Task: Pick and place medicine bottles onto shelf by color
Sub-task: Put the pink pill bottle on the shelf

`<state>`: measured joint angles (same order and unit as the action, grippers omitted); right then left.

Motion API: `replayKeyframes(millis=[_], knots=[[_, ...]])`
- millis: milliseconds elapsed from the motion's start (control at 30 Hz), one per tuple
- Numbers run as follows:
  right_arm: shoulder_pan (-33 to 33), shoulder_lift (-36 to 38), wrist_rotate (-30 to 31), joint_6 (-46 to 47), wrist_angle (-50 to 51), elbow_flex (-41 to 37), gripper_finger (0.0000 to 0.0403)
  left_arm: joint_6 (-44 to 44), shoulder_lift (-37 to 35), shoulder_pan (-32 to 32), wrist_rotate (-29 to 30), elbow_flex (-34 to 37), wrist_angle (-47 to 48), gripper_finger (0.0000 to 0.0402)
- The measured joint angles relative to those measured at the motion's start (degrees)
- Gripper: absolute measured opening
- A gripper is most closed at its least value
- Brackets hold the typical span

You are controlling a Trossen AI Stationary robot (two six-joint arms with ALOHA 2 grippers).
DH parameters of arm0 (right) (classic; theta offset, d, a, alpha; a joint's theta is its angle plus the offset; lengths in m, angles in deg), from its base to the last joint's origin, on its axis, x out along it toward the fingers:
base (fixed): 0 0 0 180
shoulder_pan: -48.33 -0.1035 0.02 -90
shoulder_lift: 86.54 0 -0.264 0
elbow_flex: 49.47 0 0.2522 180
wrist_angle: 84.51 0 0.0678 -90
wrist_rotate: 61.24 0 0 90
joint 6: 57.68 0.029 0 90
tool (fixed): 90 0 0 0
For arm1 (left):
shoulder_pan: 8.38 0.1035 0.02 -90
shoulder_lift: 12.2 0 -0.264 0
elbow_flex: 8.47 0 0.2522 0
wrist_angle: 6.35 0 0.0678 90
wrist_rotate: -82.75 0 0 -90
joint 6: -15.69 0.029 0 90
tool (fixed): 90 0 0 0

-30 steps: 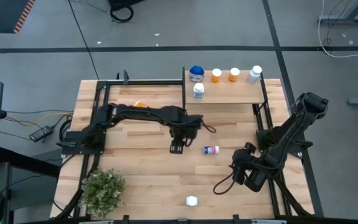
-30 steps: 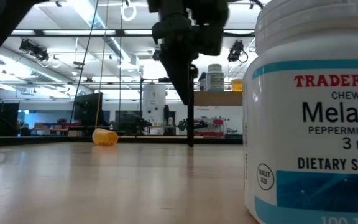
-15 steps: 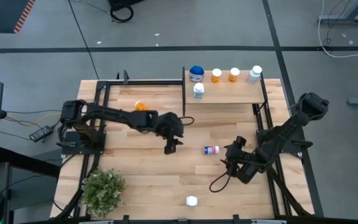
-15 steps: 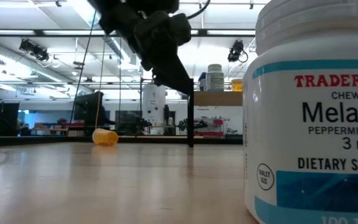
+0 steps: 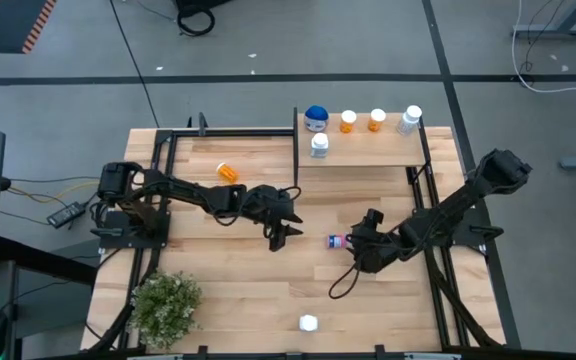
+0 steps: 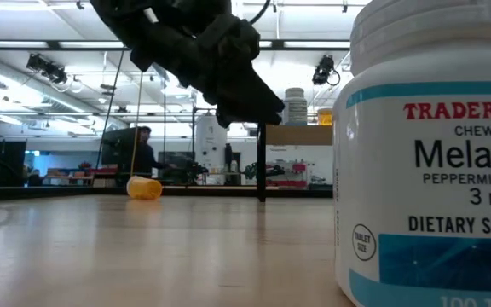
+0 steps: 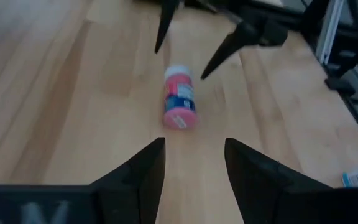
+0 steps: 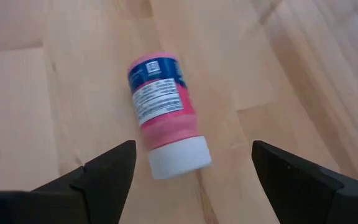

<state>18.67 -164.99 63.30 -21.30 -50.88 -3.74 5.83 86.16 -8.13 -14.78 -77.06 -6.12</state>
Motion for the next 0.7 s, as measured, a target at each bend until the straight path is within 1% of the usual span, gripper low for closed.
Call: replayKeyframes(millis=[167,300,433,567,700], knots=[[1.6,0.0,-4.29,-2.07,-0.24,0.01,0.033,0.04,-0.02,-0.28,-0.13,-0.02,-5.02,0.0177],[1.94,0.0,-5.09,-4.13,-0.33,0.01,0.033,0.07,-0.01,-0.2,-0.02,-0.02,-9.83,0.0176],[1.94,0.0,-5.38,-5.57,-1.53,-0.7,0.0322,0.16,0.0,-0.04,-0.04,-0.02,-11.2,0.0172],[1.94,0.0,-7.21,-5.59,-5.61,-4.23,0.0312,0.61,0.0,-0.04,-0.02,-0.02,-11.47,0.0174],[1.96,0.0,-5.95,-4.76,-6.21,-4.88,0.0307,0.63,0.0,-0.04,-0.03,-0.02,-11.48,0.0172]])
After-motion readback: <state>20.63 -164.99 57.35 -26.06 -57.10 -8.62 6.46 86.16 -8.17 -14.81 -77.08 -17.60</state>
